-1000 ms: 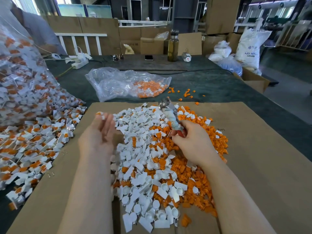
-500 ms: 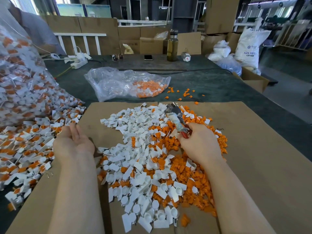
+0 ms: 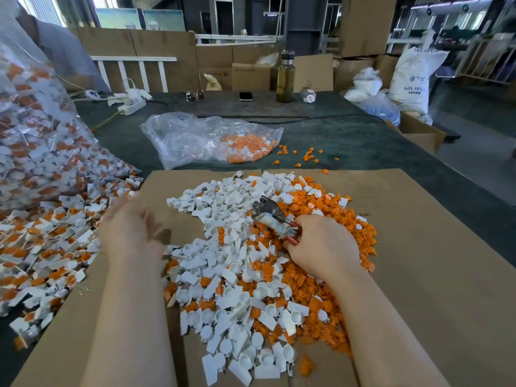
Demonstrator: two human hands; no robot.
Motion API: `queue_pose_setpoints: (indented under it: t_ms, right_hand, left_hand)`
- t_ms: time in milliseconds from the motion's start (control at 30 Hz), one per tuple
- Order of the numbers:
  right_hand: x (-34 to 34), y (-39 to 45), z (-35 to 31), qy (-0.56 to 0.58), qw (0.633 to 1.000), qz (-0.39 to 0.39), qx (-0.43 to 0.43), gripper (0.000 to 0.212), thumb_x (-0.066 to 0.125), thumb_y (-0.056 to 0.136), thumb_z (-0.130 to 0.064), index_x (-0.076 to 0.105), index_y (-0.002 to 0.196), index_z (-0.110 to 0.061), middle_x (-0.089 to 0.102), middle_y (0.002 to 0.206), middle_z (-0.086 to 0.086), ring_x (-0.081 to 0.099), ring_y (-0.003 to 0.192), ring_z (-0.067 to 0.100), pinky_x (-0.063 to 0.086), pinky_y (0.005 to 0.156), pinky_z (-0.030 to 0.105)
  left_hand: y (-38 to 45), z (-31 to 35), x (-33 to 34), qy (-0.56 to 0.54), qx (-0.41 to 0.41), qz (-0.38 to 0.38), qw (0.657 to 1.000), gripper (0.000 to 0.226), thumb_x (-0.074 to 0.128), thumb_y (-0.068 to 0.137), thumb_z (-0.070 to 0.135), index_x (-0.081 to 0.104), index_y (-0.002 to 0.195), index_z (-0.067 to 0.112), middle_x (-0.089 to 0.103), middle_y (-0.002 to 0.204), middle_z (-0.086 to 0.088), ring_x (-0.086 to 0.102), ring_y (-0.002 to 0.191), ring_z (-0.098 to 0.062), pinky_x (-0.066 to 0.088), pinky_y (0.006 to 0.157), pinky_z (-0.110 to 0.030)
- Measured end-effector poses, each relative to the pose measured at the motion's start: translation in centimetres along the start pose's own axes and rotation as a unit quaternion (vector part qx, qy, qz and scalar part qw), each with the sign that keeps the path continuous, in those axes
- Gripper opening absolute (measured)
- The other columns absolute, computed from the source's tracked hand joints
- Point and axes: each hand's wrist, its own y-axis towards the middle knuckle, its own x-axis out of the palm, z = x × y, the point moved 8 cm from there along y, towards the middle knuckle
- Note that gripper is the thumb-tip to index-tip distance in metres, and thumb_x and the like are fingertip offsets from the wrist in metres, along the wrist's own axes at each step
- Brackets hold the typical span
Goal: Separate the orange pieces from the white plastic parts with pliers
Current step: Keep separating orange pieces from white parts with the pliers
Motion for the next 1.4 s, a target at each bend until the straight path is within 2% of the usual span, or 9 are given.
queue_pose_setpoints:
  t_ms: [67,200,333,433,800,900,1133,1300,1400]
  right_hand:
    - [0.0,0.0,-0.1,-0.006,1.000,-0.002,-0.004,0.011,0.063,0.085,-0.039,0.059,0.088,-0.030,0.053,0.075,-0.010,0.050,0.063,0.008,0.036,0.045,0.023]
    - [0.1,0.0,-0.3,-0.009,1.000,-0.001,-0.013,0.009,0.061,0.085,-0.036,0.059,0.090,-0.029,0.050,0.078,-0.010,0.049,0.064,0.008,0.038,0.046,0.024]
    - [-0.4,-0.1,0.0,0.007,1.000,0.028,0.005,0.011,0.062,0.085,-0.038,0.056,0.087,-0.029,0.052,0.073,-0.011,0.051,0.063,0.009,0.037,0.047,0.024]
    - [-0.4,0.0,0.2,-0.001,1.000,0.019,0.001,0.014,0.062,0.086,-0.040,0.055,0.090,-0.029,0.052,0.074,-0.011,0.054,0.068,0.012,0.041,0.050,0.025]
    - [-0.2,-0.2,-0.1,0.052,0.999,0.011,0.000,0.014,0.060,0.089,-0.037,0.059,0.096,-0.026,0.056,0.083,-0.009,0.055,0.075,0.014,0.042,0.052,0.027]
    - [-0.4,-0.1,0.0,0.108,0.994,0.020,0.006,0.015,0.059,0.091,-0.037,0.059,0.098,-0.024,0.060,0.091,-0.006,0.057,0.082,0.014,0.053,0.066,0.033]
    - [-1.8,-0.1,0.0,0.186,0.977,0.102,0.010,0.019,0.061,0.092,-0.034,0.061,0.106,-0.022,0.056,0.087,-0.010,0.055,0.075,0.009,0.047,0.058,0.026]
    - [-2.6,-0.3,0.1,0.271,0.951,0.150,0.007,0.017,0.065,0.090,-0.030,0.061,0.105,-0.023,0.058,0.087,-0.013,0.053,0.072,0.004,0.038,0.056,0.015]
    - [-2.7,-0.3,-0.1,0.336,0.931,0.144,0.003,0.013,0.066,0.091,-0.028,0.060,0.101,-0.024,0.057,0.083,-0.018,0.056,0.072,0.002,0.037,0.057,0.012]
  left_hand:
    - [-0.2,-0.2,1.0,0.189,0.035,-0.046,0.980,0.019,0.069,0.091,0.026,0.067,0.109,0.033,0.063,0.097,0.009,0.061,0.088,-0.008,0.049,0.059,-0.024]
    - [-1.8,-1.9,3.9,0.464,0.105,-0.164,0.864,0.024,0.070,0.090,0.031,0.061,0.111,0.022,0.061,0.090,0.005,0.059,0.071,-0.013,0.047,0.056,-0.031]
    - [-2.4,-3.7,5.0,0.603,0.134,-0.225,0.754,0.025,0.071,0.089,0.022,0.058,0.110,0.022,0.060,0.097,0.004,0.062,0.086,-0.020,0.059,0.082,-0.043]
    - [-2.5,-3.9,5.5,0.637,0.166,-0.227,0.718,0.020,0.063,0.093,0.016,0.060,0.110,0.024,0.058,0.097,0.004,0.062,0.092,-0.023,0.059,0.083,-0.043]
    - [-2.7,-3.7,5.9,0.611,0.205,-0.217,0.733,0.019,0.066,0.088,0.013,0.061,0.104,0.022,0.054,0.085,0.011,0.056,0.076,-0.010,0.054,0.068,-0.033]
    - [-3.0,-3.4,6.0,0.586,0.204,-0.218,0.753,0.022,0.061,0.091,0.010,0.067,0.106,0.025,0.058,0.082,0.012,0.063,0.072,-0.014,0.054,0.059,-0.030]
    - [-4.3,-2.9,6.5,0.489,0.193,-0.228,0.820,0.016,0.060,0.092,0.012,0.065,0.093,0.027,0.068,0.088,0.003,0.066,0.078,-0.016,0.054,0.063,-0.028]
    - [-6.0,-4.0,7.1,0.323,0.076,-0.280,0.901,0.020,0.062,0.092,0.002,0.063,0.102,0.019,0.073,0.091,-0.006,0.075,0.079,-0.018,0.060,0.075,-0.028]
    - [-7.2,-4.5,7.6,0.283,0.044,-0.310,0.907,0.026,0.061,0.092,-0.001,0.072,0.102,0.020,0.076,0.085,-0.004,0.075,0.079,-0.015,0.061,0.071,-0.022]
